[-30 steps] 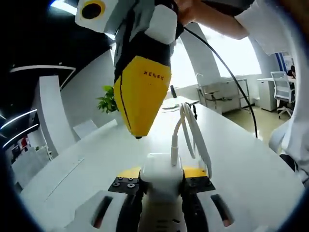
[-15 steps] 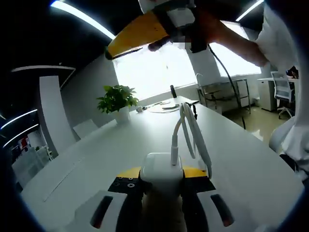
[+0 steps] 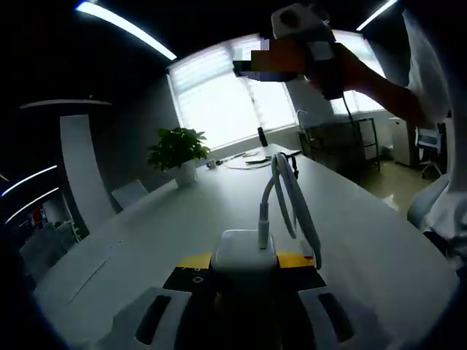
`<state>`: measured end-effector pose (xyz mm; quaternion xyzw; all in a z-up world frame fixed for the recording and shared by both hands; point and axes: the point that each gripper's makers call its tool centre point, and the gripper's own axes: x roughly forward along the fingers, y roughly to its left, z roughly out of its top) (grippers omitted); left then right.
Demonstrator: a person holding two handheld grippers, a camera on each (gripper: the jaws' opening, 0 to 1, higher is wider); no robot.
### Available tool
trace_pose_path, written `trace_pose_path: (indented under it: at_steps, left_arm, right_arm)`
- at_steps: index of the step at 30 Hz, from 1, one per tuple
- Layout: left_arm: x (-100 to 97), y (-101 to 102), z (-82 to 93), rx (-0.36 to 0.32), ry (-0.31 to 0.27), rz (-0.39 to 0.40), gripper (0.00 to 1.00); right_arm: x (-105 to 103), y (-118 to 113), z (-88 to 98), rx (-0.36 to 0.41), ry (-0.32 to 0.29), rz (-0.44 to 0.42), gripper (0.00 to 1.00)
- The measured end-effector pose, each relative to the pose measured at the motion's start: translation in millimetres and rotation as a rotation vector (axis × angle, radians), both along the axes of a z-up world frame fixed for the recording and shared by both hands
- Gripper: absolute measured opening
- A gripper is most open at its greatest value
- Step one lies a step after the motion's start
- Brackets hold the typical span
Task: Straighten the power strip on the desk, plug the charger into it
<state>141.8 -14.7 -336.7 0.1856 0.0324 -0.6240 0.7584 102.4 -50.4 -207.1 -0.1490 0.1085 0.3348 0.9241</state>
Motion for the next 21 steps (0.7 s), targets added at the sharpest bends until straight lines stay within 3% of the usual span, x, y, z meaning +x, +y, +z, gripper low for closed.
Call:
trace_pose_path:
  at_steps: [3, 9, 21]
  left_arm:
    - [0.4, -0.1, -0.1, 0.001, -0.002, 0.001, 0.32]
    - [2.1, -0.7, -0.6, 0.003, -0.004, 0.0, 0.32]
    - [5.1, -0.9, -1.5, 0.011, -0.017, 0.004, 0.32]
  right_arm:
    - [-3.8, -10.0, -17.6, 0.031, 0.038, -0.023, 0.12]
    - [-9.7, -26.2, -43.3, 0.01, 0.066, -0.051, 0.17]
    - [-22.0, -32.3, -80.5, 0.072, 0.139, -0.064, 0.29]
